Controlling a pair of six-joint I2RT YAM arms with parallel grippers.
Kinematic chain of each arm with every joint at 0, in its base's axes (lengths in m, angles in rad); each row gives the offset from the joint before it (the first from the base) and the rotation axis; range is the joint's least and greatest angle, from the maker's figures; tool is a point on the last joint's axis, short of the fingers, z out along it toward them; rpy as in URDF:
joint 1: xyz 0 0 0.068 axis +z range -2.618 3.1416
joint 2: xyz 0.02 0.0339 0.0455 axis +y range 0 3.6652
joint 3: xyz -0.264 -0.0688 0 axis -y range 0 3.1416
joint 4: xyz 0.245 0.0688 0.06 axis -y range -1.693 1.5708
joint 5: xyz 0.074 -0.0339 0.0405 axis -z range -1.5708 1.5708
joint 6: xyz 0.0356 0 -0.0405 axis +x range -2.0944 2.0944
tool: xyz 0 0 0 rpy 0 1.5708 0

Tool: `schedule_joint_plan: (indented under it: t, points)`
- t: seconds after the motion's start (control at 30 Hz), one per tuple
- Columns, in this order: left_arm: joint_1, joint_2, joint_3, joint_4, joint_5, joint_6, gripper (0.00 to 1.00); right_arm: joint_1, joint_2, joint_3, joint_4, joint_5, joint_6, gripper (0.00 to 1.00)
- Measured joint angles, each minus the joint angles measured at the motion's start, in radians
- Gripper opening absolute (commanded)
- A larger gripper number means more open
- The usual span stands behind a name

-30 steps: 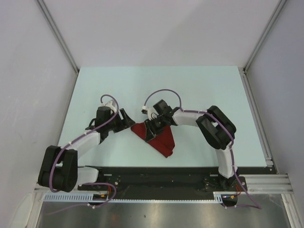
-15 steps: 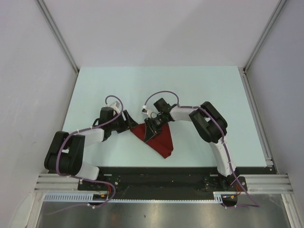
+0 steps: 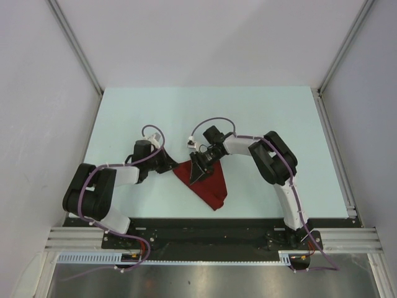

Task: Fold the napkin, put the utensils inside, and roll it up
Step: Roll the napkin with the utensil

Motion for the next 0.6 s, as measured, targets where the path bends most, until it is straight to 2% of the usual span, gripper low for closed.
schedule_joint_plan:
  t: [0.03, 0.17, 0.3, 0.37, 0.43, 0.6]
  points:
    - [0.000, 0.000, 0.002, -0.006, 0.000, 0.000, 0.00, -0.004, -0.008, 0.005, -0.019, 0.007, -0.003, 0.63]
    - [-0.001, 0.000, 0.034, -0.064, -0.002, 0.000, 0.00, -0.019, -0.087, 0.008, -0.088, 0.133, -0.017, 0.66]
    - [-0.005, 0.000, 0.073, -0.134, -0.010, 0.000, 0.00, 0.006, -0.244, 0.008, -0.106, 0.397, -0.023, 0.67]
    - [-0.006, 0.000, 0.093, -0.174, -0.018, 0.000, 0.00, 0.061, -0.319, 0.007, -0.097, 0.549, -0.028, 0.66]
    - [-0.007, 0.000, 0.112, -0.211, -0.025, 0.000, 0.00, 0.166, -0.389, -0.007, -0.060, 0.725, -0.035, 0.66]
    - [-0.007, 0.000, 0.132, -0.254, -0.028, 0.000, 0.00, 0.382, -0.408, -0.058, 0.015, 1.020, -0.052, 0.61]
